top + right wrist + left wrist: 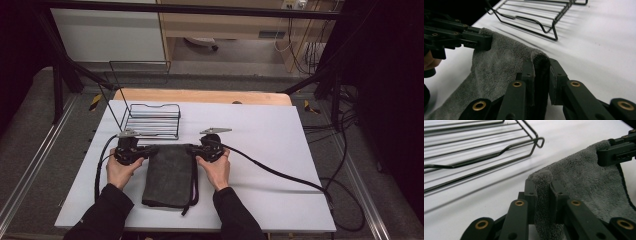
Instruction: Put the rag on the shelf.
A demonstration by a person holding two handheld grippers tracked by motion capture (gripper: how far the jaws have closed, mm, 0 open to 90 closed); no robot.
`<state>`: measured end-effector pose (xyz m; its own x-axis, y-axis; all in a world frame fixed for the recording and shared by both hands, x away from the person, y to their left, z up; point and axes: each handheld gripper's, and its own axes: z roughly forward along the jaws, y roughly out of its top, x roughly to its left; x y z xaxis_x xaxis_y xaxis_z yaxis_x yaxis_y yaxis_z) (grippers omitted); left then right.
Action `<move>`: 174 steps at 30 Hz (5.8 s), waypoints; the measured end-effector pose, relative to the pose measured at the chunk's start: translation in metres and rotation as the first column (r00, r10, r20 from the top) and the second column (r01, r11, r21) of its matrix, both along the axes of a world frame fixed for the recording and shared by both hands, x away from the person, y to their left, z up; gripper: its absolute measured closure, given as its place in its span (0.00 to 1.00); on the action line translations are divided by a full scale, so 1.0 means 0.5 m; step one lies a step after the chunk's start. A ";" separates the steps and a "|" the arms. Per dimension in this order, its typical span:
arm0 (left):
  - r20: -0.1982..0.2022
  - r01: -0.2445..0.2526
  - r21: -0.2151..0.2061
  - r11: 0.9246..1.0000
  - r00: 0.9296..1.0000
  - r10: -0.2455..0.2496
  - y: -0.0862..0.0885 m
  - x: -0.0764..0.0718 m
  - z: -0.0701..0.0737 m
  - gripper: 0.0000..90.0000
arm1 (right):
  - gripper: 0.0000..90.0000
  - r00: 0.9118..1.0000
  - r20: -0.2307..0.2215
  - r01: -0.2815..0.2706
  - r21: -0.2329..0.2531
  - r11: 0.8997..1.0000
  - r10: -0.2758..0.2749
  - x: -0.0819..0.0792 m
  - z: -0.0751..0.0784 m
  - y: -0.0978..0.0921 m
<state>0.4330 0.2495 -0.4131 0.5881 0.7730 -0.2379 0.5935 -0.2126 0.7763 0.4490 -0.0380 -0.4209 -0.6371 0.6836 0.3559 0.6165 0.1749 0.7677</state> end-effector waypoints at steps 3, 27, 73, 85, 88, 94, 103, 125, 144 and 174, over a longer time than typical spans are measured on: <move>0.028 -0.003 -0.015 1.000 1.000 0.003 0.002 -0.010 0.011 0.87 | 0.87 0.999 0.033 0.000 0.014 1.000 -0.001 -0.008 0.009 -0.001; 0.246 -0.015 -0.123 0.992 0.968 0.045 0.016 -0.078 0.106 0.87 | 0.87 0.951 0.306 0.002 0.114 0.993 -0.037 -0.075 0.104 -0.007; 0.474 -0.026 -0.260 0.965 0.867 0.151 0.057 -0.126 0.244 0.88 | 0.88 0.832 0.548 -0.029 0.201 0.979 -0.087 -0.111 0.256 0.033; 0.512 -0.033 -0.305 0.952 0.837 0.193 0.077 -0.120 0.287 0.88 | 0.88 0.804 0.585 -0.033 0.225 0.974 -0.107 -0.106 0.300 0.060; 0.521 -0.031 -0.316 0.948 0.829 0.201 0.077 -0.119 0.299 0.88 | 0.88 0.795 0.596 -0.032 0.229 0.973 -0.114 -0.104 0.312 0.063; 0.540 -0.029 -0.333 0.943 0.814 0.215 0.079 -0.114 0.323 0.88 | 0.88 0.779 0.615 -0.031 0.237 0.971 -0.125 -0.098 0.341 0.067; 0.564 -0.031 -0.352 0.936 0.791 0.238 0.086 -0.104 0.360 0.88 | 0.88 0.753 0.644 -0.029 0.240 0.970 -0.137 -0.087 0.387 0.079; 0.595 -0.047 -0.399 0.916 0.747 0.298 0.132 -0.075 0.443 0.88 | 0.88 0.708 0.692 -0.040 0.237 0.971 -0.140 -0.051 0.484 0.136; 0.603 -0.066 -0.417 0.907 0.726 0.330 0.159 -0.031 0.511 0.88 | 0.88 0.698 0.700 -0.046 0.257 0.965 -0.153 -0.004 0.554 0.174; 0.574 -0.107 -0.428 0.898 0.735 0.361 0.176 0.065 0.586 0.88 | 0.88 0.677 0.715 -0.022 0.254 0.967 -0.172 0.082 0.617 0.205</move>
